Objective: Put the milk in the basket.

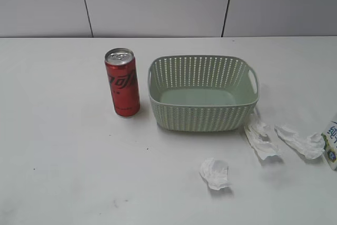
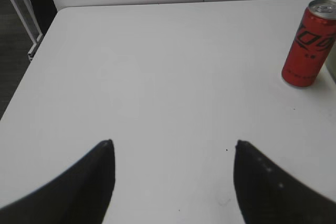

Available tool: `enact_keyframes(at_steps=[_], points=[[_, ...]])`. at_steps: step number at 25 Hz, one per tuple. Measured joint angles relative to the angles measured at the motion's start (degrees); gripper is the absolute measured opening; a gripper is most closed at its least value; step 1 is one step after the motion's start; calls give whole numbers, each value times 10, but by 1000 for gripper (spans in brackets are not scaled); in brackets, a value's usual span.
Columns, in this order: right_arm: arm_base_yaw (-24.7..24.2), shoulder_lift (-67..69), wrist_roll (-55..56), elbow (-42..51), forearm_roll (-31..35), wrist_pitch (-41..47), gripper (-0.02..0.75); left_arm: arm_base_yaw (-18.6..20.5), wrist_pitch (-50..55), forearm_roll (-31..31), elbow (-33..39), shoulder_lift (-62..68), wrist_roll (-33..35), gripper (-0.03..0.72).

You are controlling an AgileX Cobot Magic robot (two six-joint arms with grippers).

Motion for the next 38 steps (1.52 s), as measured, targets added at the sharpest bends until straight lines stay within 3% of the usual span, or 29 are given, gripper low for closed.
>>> enact_keyframes(at_steps=[14, 25, 38], points=[[0, 426, -57, -111, 29, -22, 638, 0, 0, 0, 0, 0, 0, 525], [0, 578, -60, -127, -11, -48, 624, 0, 0, 0, 0, 0, 0, 525], [0, 591, -7, -128, -52, -30, 412, 0, 0, 0, 0, 0, 0, 525]])
